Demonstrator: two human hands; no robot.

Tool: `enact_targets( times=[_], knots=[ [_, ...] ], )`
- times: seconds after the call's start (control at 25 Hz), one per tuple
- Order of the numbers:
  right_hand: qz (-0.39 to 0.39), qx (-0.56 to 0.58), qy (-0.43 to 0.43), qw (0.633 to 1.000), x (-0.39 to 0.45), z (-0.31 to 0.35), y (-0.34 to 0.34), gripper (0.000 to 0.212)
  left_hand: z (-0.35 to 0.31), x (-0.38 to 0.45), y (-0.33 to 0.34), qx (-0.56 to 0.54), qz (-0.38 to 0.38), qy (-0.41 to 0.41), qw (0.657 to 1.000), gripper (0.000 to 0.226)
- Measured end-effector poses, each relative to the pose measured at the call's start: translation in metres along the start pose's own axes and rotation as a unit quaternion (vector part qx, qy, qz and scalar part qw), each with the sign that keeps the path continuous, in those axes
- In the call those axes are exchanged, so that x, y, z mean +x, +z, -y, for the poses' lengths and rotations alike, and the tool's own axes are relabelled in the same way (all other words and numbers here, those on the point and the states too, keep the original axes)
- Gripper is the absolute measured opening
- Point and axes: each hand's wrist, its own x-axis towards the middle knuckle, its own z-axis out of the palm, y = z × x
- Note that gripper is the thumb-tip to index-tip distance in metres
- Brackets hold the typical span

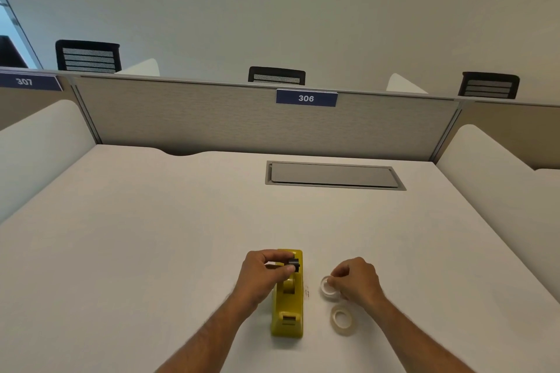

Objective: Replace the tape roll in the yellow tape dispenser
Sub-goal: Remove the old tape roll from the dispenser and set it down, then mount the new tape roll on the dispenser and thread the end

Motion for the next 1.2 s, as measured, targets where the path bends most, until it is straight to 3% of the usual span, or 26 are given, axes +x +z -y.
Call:
enact_targets(
  times=[0.24, 0.4, 0.48, 0.68, 0.84, 1.08, 1.2],
  knots=[
    [-0.007, -0.029, 0.005, 1.000, 0.001, -0.009, 0.003, 0.007, 0.000, -0.001, 0.001, 0.014, -0.007, 0.011, 1.000, 0.023],
    [-0.093, 0.029, -0.065, 0.993, -0.004, 0.006, 0.002, 0.011, 0.000, -0.001, 0.002, 0.028, -0.012, 0.007, 1.000, 0.022],
    [-0.066, 0.012, -0.093, 0.993, -0.010, 0.019, -0.002, 0.008, 0.000, -0.002, 0.004, 0.033, -0.013, 0.004, 0.999, 0.022],
    [0.054, -0.245, -0.096, 0.963, -0.028, 0.027, -0.007, 0.036, 0.001, -0.003, 0.006, 0.029, -0.008, -0.002, 1.000, 0.023],
    [0.088, -0.308, -0.090, 0.943, -0.038, 0.015, 0.000, 0.051, 0.001, -0.005, 0.005, 0.021, -0.009, -0.002, 1.000, 0.022],
    [0.070, -0.227, -0.078, 0.968, -0.044, 0.008, -0.002, 0.050, -0.001, -0.008, 0.003, -0.010, -0.009, -0.007, 1.000, 0.022],
    [0.067, -0.030, -0.047, 0.996, -0.044, 0.013, -0.007, 0.038, -0.002, -0.010, 0.004, -0.029, -0.006, -0.007, 1.000, 0.022]
  ],
)
